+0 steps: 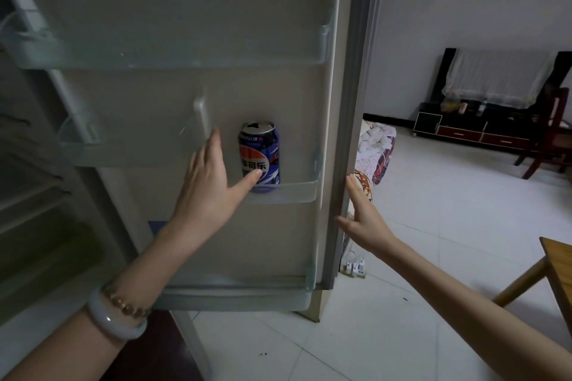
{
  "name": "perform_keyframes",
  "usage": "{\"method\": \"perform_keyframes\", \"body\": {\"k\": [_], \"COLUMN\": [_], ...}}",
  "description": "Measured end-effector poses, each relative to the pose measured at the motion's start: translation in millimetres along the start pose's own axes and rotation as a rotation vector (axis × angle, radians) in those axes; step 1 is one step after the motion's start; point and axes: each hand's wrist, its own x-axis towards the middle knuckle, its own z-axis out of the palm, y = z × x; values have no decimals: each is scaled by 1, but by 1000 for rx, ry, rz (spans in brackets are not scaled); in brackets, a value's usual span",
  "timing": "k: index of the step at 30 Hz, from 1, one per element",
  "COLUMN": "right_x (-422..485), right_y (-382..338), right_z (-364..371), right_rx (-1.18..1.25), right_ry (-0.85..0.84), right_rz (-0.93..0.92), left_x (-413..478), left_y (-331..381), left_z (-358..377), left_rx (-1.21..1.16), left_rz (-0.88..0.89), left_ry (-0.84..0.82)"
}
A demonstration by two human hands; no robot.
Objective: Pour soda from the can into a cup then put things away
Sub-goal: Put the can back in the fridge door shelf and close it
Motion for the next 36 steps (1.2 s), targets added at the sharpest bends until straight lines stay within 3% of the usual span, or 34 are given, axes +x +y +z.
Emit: {"method": "perform_keyframes", "body": {"k": [5,8,10,14,22,28,36], "right_x": [-7,-14,-20,-35,-81,-121,-173], "right_y": [-7,-12,-14,-22,-29,-21,-37], "right_z": [2,2,1,7,8,1,2], "right_rx": [-6,9,7,9,-58,-291,-425], "right_ry": [1,11,23,54,65,22,172], "right_rz": [27,38,32,42,-42,-239,-549], "left_x": [-29,-45,-52,-55,-90,-131,-192], "left_y": [1,11,18,28,34,33,32], "left_z": [9,24,36,46,27,2,-38], "left_rx": [161,219,296,383,454,441,366], "left_rz": [384,628,676,618,569,476,245], "left_ry": [116,-7,-108,-156,-93,-50,-20]}}
